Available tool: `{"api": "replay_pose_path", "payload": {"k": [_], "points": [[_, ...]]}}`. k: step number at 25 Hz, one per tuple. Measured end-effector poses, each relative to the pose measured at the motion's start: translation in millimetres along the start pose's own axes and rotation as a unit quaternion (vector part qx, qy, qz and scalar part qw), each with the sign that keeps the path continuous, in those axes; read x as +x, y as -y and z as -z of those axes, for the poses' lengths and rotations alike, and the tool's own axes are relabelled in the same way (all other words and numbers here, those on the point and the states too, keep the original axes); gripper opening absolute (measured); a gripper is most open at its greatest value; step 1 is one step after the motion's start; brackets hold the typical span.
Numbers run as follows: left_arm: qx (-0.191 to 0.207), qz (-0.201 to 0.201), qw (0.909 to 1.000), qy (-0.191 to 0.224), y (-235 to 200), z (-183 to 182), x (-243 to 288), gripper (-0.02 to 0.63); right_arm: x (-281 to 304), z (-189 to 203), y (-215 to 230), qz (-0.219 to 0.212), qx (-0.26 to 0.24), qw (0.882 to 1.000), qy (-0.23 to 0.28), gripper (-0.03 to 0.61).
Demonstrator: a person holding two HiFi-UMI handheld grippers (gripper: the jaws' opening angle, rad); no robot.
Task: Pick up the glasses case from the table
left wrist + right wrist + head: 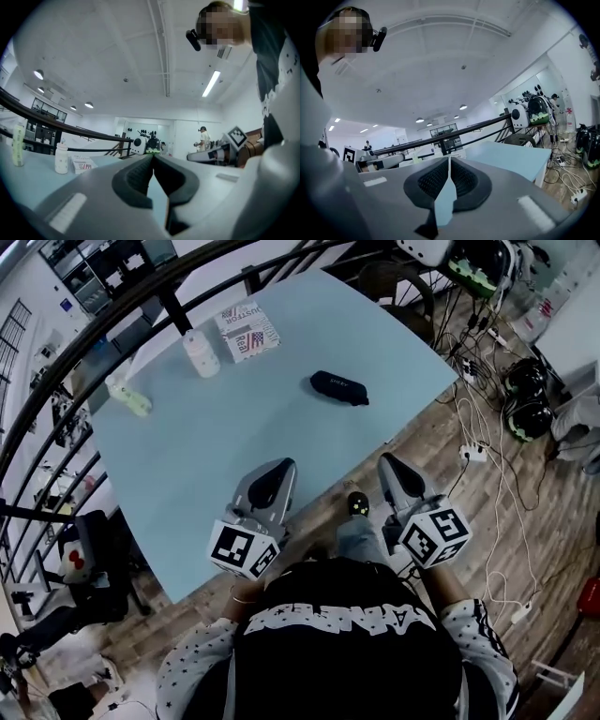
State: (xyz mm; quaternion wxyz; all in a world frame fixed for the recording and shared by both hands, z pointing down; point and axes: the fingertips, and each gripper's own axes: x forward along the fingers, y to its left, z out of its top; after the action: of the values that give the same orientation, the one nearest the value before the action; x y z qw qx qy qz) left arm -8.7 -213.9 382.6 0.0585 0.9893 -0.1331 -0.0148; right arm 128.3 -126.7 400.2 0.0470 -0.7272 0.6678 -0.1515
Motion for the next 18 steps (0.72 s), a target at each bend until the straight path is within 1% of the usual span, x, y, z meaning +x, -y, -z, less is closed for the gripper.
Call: {"api": "replay_pose_path", "payload": {"k": [3,5,10,18], "points": [[0.015,-0.024,0.9996,-0.004,-9.3,-1.9,10.9,0.000,23.3,-10.8,11.8,-0.021,-0.019,1.000,-0.004,0.035],[0.022,-0.037,0.9990,-0.007,-15.7,-2.2,19.8,0.000,38.4,-17.3,19.9,-0.032,-0.022,0.999,-0.003,0.038],[0.016,-0.069,0.9974,-0.009,-29.3,0.2,44.3,0.000,69.7,-20.3,44.2,-0.062,-0.019,0.998,-0.015,0.040],[0.019,-0.121,0.9925,-0.010,-44.4,0.6,77.3,0.000,112.9,-24.6,85.3,-0.101,-0.027,0.994,-0.036,0.065]]}}
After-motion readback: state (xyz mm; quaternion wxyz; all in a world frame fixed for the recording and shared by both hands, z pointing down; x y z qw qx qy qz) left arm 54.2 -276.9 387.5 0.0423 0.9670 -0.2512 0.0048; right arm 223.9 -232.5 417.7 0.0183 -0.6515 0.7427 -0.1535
